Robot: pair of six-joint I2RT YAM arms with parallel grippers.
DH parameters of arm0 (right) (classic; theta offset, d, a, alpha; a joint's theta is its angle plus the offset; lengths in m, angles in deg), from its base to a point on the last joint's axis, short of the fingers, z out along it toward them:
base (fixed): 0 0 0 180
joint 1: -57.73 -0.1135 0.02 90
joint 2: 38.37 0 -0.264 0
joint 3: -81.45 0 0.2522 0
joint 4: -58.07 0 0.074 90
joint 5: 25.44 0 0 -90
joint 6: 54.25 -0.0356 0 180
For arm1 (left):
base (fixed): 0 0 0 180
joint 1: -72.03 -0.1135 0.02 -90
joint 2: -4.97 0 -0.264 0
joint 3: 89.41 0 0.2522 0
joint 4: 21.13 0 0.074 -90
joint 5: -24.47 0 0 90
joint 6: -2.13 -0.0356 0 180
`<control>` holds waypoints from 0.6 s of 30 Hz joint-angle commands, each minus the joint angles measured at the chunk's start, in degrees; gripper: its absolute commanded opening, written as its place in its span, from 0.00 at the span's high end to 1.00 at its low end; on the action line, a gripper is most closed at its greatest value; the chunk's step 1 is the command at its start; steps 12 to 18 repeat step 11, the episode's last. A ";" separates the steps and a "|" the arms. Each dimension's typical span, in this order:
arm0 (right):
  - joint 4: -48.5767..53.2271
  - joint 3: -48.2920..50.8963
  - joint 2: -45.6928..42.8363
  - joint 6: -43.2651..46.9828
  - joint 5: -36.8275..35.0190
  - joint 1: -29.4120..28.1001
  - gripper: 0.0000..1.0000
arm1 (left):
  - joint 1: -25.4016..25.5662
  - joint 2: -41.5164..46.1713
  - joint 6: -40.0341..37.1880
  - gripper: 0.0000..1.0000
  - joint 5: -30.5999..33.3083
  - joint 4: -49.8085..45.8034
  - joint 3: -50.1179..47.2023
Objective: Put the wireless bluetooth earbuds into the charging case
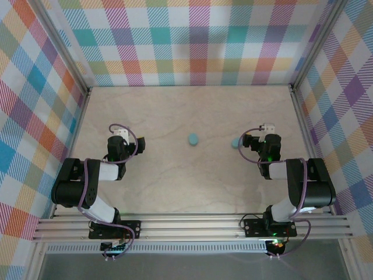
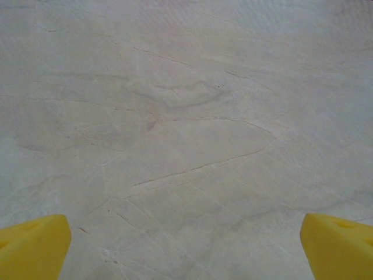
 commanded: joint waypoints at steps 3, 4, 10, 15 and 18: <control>-0.62 -0.53 -0.08 -0.65 0.07 0.11 0.00 | -0.53 0.13 -0.69 0.00 -0.89 0.58 0.82; -0.58 -0.54 -0.07 -0.55 0.06 0.12 0.00 | -0.47 0.13 -0.61 0.00 -0.90 0.56 0.86; -0.62 -0.46 -0.20 -0.61 0.06 0.13 0.00 | -0.51 0.13 -0.61 0.00 -0.90 0.58 0.82; -0.67 -0.46 -0.23 -0.57 0.07 0.18 0.00 | -0.50 0.13 -0.61 0.00 -0.85 0.57 0.86; -0.67 -0.46 -0.23 -0.57 0.07 0.18 0.00 | -0.50 0.13 -0.61 0.00 -0.85 0.57 0.86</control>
